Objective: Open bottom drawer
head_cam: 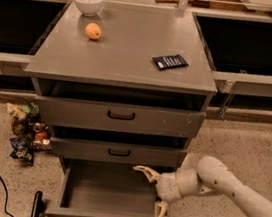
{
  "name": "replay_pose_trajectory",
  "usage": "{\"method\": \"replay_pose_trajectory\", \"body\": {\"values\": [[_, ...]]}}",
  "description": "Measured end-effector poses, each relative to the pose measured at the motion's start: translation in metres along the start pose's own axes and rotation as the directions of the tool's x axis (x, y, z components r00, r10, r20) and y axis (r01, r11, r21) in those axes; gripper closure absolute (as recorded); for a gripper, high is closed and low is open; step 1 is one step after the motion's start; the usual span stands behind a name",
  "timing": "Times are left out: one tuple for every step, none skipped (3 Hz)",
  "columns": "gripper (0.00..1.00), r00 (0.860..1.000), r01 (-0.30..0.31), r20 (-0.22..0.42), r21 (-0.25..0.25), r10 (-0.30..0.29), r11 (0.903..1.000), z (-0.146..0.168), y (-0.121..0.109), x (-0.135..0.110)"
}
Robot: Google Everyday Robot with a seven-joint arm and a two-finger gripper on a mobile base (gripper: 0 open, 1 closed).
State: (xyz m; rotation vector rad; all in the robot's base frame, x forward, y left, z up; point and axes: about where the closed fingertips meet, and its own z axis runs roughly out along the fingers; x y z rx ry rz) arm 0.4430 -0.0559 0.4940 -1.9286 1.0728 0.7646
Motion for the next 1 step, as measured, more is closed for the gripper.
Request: {"method": "replay_pose_trajectory", "body": {"values": [[0.00, 0.996, 0.081, -0.042, 0.021, -0.080, 0.9965, -0.0303, -0.0167, -0.0348]]}}
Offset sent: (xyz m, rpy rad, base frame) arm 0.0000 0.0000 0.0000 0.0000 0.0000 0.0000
